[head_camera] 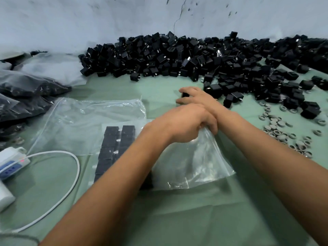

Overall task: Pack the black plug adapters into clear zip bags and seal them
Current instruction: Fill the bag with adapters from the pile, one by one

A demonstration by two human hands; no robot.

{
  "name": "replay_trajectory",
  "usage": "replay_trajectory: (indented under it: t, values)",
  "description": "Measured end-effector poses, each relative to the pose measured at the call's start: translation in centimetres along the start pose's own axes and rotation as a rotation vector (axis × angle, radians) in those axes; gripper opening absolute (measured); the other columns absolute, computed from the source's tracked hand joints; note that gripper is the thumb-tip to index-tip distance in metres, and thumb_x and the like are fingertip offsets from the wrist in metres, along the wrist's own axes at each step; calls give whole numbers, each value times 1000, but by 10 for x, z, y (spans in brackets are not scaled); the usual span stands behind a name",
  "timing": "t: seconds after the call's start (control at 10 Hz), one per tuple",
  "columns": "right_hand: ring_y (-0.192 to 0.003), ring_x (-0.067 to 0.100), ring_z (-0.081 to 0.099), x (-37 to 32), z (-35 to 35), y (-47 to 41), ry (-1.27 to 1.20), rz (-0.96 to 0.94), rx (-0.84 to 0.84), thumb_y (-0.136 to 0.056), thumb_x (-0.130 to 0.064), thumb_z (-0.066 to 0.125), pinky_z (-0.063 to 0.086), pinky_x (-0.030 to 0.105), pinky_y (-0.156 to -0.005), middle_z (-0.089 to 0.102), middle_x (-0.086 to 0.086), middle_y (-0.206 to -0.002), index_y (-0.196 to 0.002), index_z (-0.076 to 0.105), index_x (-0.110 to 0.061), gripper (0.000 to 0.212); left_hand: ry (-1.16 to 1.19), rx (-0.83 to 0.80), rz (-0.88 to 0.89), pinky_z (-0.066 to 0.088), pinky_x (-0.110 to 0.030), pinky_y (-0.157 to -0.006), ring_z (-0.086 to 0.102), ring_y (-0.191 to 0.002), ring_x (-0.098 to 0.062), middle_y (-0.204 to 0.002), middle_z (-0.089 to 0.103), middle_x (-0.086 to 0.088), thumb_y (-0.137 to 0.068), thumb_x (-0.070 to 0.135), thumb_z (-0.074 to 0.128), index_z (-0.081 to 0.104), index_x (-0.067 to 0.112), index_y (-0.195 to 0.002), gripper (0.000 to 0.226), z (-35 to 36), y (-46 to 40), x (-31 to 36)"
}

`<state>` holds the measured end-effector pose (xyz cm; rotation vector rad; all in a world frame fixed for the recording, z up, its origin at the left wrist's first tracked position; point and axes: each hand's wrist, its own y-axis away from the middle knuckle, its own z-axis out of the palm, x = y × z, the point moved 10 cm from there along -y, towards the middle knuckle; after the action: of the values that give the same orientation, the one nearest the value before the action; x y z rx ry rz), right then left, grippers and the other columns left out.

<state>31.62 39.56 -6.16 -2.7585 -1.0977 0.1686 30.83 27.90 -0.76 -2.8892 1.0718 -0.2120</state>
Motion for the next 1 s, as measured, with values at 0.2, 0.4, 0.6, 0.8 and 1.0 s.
replay_trajectory:
  t: [0.2,0.4,0.6,0.8,1.0]
  values:
    - [-100,19,47,18,-16,17,104,140,108,-98,-34,56,46,39,-91,58,13,-124,-112,63,-30,16,260,-30,-24,51,-38,-81,55,-92,-11,-101,55,10,-96,8,62,70,40,-111,37,10,9,-4]
    - [-123,25,49,11,-25,21,-153,154,105,-87,-4,62,44,38,-101,61,6,-130,-122,56,-13,37,218,115,-17,45,-32,-72,51,-81,-11,-101,52,10,-90,20,74,67,32,-94,14,3,27,-4]
    - [-100,16,53,24,-38,40,-241,251,154,-93,-15,73,46,35,-94,58,-2,-114,-133,62,-20,42,197,223,-99,40,-28,-69,50,-80,-9,-99,56,12,-85,18,80,75,26,-90,11,-13,47,-25]
    - [-47,6,42,15,-68,91,-560,339,22,-81,-52,81,32,21,-45,59,-3,-56,-87,76,-29,24,207,224,-136,50,-38,-74,61,-76,-16,-94,65,1,-87,12,77,77,19,-92,8,-15,51,-27]
    - [-47,16,57,-36,-47,116,-613,258,-408,-86,-22,80,47,24,-48,67,1,-63,-94,76,-35,17,176,376,-106,50,-43,-67,60,-74,-24,-91,65,0,-86,11,77,77,17,-87,6,-41,58,0]
